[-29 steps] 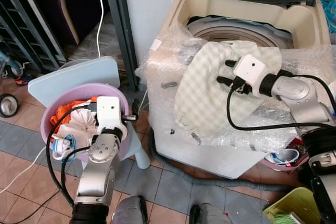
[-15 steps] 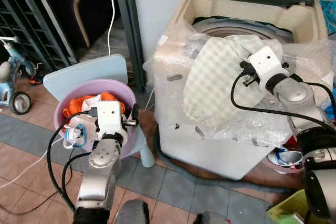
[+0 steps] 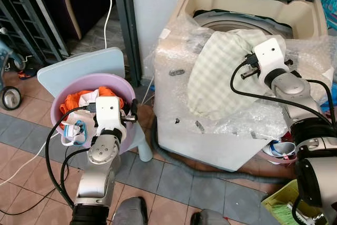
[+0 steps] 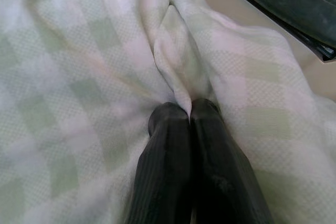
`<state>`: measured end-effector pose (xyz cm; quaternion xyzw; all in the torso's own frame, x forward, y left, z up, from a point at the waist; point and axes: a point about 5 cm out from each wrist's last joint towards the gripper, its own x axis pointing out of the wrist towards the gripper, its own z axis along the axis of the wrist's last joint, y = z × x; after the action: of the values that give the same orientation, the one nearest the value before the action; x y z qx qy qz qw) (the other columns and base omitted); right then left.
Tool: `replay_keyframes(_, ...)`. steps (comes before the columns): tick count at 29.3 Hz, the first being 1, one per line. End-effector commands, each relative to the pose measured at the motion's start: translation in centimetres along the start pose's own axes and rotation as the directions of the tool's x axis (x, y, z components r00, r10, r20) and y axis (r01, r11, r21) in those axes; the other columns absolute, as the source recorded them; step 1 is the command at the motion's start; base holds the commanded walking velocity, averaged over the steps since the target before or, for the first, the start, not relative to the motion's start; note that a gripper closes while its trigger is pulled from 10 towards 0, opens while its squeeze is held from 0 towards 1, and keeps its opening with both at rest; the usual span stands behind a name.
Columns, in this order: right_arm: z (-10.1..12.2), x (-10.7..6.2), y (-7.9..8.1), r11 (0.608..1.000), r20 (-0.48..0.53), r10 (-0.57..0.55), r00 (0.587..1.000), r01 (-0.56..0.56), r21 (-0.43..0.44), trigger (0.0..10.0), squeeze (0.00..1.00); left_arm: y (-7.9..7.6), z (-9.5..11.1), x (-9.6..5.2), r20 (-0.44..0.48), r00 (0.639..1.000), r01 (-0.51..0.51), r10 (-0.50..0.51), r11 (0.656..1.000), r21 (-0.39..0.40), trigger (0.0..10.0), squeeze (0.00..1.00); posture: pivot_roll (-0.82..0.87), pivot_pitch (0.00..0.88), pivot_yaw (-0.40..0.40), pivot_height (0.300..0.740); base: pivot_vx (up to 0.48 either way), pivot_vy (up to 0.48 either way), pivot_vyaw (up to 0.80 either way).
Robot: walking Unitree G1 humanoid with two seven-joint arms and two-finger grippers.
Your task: Clothes washing
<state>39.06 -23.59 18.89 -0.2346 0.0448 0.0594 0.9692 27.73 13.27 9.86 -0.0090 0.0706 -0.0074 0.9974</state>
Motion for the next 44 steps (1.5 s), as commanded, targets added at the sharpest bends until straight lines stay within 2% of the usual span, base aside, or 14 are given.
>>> replay_keyframes(1,1.6,0.4,-1.9,0.993,0.016,-0.096,0.995,0.095,0.073,0.0,0.00,0.0,-0.1,0.1,-0.003,1.000,0.002,-0.002,1.000,0.011,10.0,0.00,-0.01,0.085,0.033,0.740,0.000,0.000,0.00)
replay_keyframes(6,10.0,0.4,-6.1,0.964,0.268,-0.263,0.927,0.243,0.104,0.0,0.00,-0.1,0.0,0.2,0.000,1.000,-0.002,0.002,1.000,0.011,10.0,0.00,-0.01,0.081,0.027,0.740,0.000,0.000,0.00)
replay_keyframes(13,17.0,-1.3,-9.1,0.930,0.484,-0.366,0.794,0.331,0.161,0.0,0.00,0.0,-0.1,0.2,0.000,1.000,-0.009,0.009,1.000,0.011,10.0,0.00,-0.01,0.077,0.023,0.740,0.000,0.000,0.00)
replay_keyframes(14,18.1,-1.6,-9.3,0.928,0.521,-0.366,0.771,0.344,0.142,2.9,0.00,0.0,-0.1,0.2,0.001,1.000,-0.011,0.011,1.000,0.010,10.0,0.00,-0.01,0.075,0.022,0.740,0.000,0.000,0.00)
replay_keyframes(16,18.1,-1.6,-9.3,0.928,0.521,-0.366,0.771,0.344,0.142,2.9,0.00,0.0,-0.1,0.2,0.001,1.000,-0.011,0.011,1.000,0.010,10.0,0.00,-0.01,0.075,0.022,0.740,0.000,0.000,0.00)
replay_keyframes(17,18.4,-1.5,-9.1,0.939,0.525,-0.334,0.783,0.324,0.114,10.0,0.00,0.0,-0.1,0.3,0.002,1.000,-0.012,0.012,1.000,0.009,10.0,0.00,-0.01,0.075,0.018,0.740,0.000,0.000,0.00)
replay_keyframes(18,17.6,-0.9,-8.3,0.963,0.489,-0.257,0.834,0.263,0.058,10.0,1.00,-0.1,-0.1,0.3,0.002,1.000,-0.013,0.013,1.000,0.007,10.0,0.00,-0.01,0.076,0.017,0.740,0.000,0.000,0.00)
replay_keyframes(19,17.6,-0.9,-8.3,0.963,0.489,-0.257,0.834,0.263,0.058,10.0,1.00,-0.1,-0.1,0.3,0.002,1.000,-0.013,0.013,1.000,0.007,10.0,0.00,-0.01,0.076,0.017,0.740,0.000,0.000,0.00)
replay_keyframes(22,12.1,0.8,-5.3,0.985,0.266,-0.017,0.964,0.063,-0.163,10.0,1.00,-0.3,-0.1,0.3,0.002,1.000,-0.011,0.011,1.000,0.002,10.0,0.00,-0.02,0.080,0.019,0.740,0.000,0.000,0.00)
replay_keyframes(31,9.4,-0.1,-5.4,0.985,0.293,0.073,0.953,-0.023,-0.171,10.0,1.00,-0.2,-0.1,0.4,-0.002,1.000,-0.004,0.004,1.000,0.004,10.0,0.00,-0.03,0.080,0.027,0.740,0.000,0.000,0.00)
replay_keyframes(35,9.6,-1.1,-3.8,0.954,0.384,0.297,0.874,-0.249,-0.169,10.0,1.00,-0.2,-0.1,0.5,-0.001,1.000,-0.001,0.001,1.000,0.006,10.0,0.00,-0.04,0.079,0.034,0.740,0.000,0.000,0.00)
replay_keyframes(37,9.2,-2.0,-2.2,0.873,0.398,0.482,0.781,-0.466,-0.144,10.0,1.00,-0.2,-0.1,0.6,-0.001,1.000,0.002,-0.002,1.000,0.008,10.0,0.00,-0.04,0.078,0.040,0.740,0.000,0.000,0.00)
replay_keyframes(41,8.4,-2.5,-1.4,0.816,0.364,0.570,0.737,-0.559,-0.148,10.0,1.00,-0.2,-0.1,0.6,-0.002,1.000,0.005,-0.005,1.000,0.010,10.0,0.00,-0.05,0.077,0.042,0.740,0.000,0.000,0.00)
replay_keyframes(44,4.6,-3.3,0.6,0.659,0.191,0.750,0.633,-0.738,-0.144,10.0,1.00,-0.4,0.0,0.7,0.001,1.000,0.012,-0.012,1.000,0.011,10.0,0.00,-0.04,0.075,0.037,0.740,0.000,0.000,0.00)
